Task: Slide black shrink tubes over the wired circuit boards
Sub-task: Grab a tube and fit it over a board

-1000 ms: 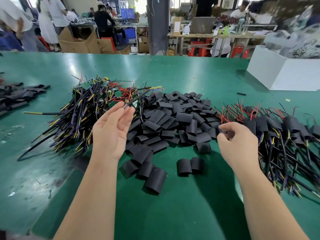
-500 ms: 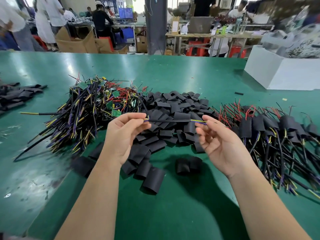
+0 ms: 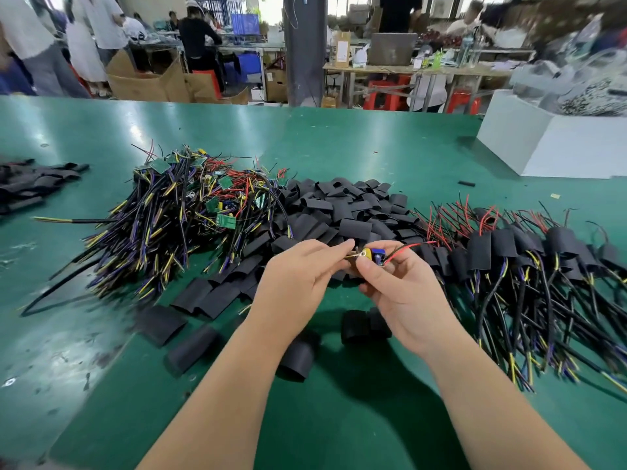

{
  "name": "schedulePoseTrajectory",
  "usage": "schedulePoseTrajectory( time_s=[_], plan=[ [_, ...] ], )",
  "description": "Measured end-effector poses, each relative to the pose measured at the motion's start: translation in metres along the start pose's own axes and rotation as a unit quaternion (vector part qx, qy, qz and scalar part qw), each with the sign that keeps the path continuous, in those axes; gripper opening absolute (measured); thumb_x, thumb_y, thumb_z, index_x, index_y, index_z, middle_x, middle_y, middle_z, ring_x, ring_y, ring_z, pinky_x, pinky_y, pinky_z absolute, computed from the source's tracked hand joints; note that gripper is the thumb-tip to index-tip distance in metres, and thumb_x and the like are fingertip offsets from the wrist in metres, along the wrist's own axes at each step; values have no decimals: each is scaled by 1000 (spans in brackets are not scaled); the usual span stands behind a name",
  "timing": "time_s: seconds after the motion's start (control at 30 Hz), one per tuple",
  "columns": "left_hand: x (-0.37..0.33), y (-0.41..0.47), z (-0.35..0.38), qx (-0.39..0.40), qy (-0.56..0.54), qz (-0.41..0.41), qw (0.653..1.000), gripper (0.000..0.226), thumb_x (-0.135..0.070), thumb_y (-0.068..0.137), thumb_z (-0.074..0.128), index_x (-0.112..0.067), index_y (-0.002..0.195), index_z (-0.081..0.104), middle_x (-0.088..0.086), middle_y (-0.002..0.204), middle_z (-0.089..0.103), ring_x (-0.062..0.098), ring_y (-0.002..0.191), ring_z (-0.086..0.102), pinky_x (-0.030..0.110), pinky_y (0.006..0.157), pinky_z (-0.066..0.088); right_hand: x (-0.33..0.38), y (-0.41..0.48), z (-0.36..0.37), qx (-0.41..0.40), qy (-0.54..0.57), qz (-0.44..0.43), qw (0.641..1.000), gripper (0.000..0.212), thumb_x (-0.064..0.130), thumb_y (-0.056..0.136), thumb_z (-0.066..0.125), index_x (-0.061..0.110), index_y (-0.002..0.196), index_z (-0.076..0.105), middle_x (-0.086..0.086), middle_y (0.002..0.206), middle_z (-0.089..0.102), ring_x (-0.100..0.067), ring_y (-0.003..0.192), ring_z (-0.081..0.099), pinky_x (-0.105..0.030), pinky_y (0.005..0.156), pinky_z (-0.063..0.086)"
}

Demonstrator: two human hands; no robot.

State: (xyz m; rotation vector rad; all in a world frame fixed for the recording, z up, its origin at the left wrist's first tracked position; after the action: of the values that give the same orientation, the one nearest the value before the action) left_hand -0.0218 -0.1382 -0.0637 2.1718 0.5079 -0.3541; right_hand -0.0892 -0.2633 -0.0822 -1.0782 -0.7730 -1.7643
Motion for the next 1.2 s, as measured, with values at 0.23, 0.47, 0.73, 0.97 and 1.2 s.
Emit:
schedulePoseTrajectory(
  time_s=[0.23, 0.47, 0.73, 0.97, 1.2],
  plan=[
    [16, -1, -12, -77, 69, -64, 993, 18, -9, 88, 57, -5, 95, 73, 6, 88, 69, 27, 80, 65, 36, 70, 51, -9, -11, 13, 147, -501, -99, 847, 33, 34, 67, 85, 31, 89, 61, 18, 89, 61, 4, 80, 52, -14, 74, 40],
    [23, -3, -15, -91, 83, -73, 990, 15, -9, 90, 58, -2, 93, 71, 6, 84, 68, 27, 75, 63, 41, 64, 52, -40, -15, 30, 218, -715, -97, 657, 58, 68, 76, 60, 36, 124, 54, 10, 111, 46, -14, 106, 36, -35, 95, 19],
    [22, -3, -15, -131, 56, -78, 987, 13, -7, 87, 60, -2, 90, 71, 3, 82, 68, 14, 76, 57, 20, 69, 44, -16, -15, 22, 76, -474, -130, 868, 19, 11, 74, 69, 18, 75, 52, 12, 70, 60, -4, 61, 48, -20, 57, 39],
    [20, -3, -23, -184, -9, -85, 979, 14, -3, 88, 57, -3, 91, 71, -4, 79, 63, -2, 75, 54, 5, 71, 38, -1, 4, -17, -108, 66, 34, 991, 32, -13, 76, 66, 13, 90, 56, -13, 79, 66, -9, 48, 46, -16, 42, 35],
    [13, -3, -27, -215, -53, -69, 973, 14, -2, 89, 56, -2, 91, 71, -19, 84, 59, -10, 78, 54, 6, 71, 39, 10, 13, -40, -154, 292, 49, 943, 11, 17, 77, 69, 7, 81, 67, -15, 80, 70, -8, 48, 51, -15, 50, 46]
  ],
)
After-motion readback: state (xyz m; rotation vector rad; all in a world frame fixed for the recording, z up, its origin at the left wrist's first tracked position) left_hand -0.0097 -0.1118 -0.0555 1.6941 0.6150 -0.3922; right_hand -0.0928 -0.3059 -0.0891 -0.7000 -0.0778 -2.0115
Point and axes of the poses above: each hand's wrist, its own y-axis towards the middle knuckle, its own z-axis out of the palm, x = y × z, the point moved 4 cm from there along y, towards the middle knuckle
